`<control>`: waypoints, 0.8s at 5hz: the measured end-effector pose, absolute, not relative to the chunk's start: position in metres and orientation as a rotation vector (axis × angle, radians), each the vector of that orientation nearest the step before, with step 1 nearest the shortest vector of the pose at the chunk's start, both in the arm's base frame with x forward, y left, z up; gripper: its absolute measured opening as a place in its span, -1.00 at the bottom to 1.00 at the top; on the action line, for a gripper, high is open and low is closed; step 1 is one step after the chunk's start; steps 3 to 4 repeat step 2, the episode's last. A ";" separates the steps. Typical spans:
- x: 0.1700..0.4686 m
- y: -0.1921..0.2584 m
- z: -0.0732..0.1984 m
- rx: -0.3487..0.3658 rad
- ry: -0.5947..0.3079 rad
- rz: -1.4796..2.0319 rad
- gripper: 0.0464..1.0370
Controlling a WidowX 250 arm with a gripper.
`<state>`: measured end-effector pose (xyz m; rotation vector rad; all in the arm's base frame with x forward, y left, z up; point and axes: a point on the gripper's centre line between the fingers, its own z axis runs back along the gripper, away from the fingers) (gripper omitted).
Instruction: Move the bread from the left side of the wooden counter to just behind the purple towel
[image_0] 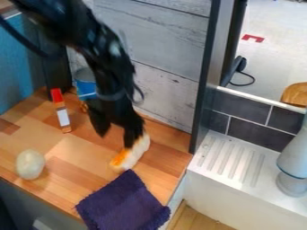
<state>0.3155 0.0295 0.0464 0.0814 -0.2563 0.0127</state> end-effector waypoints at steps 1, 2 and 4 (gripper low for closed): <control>0.279 0.069 0.096 0.066 -0.289 0.109 0.92; 0.234 0.116 0.130 0.089 -0.195 0.357 0.92; 0.234 0.116 0.130 0.089 -0.195 0.357 0.92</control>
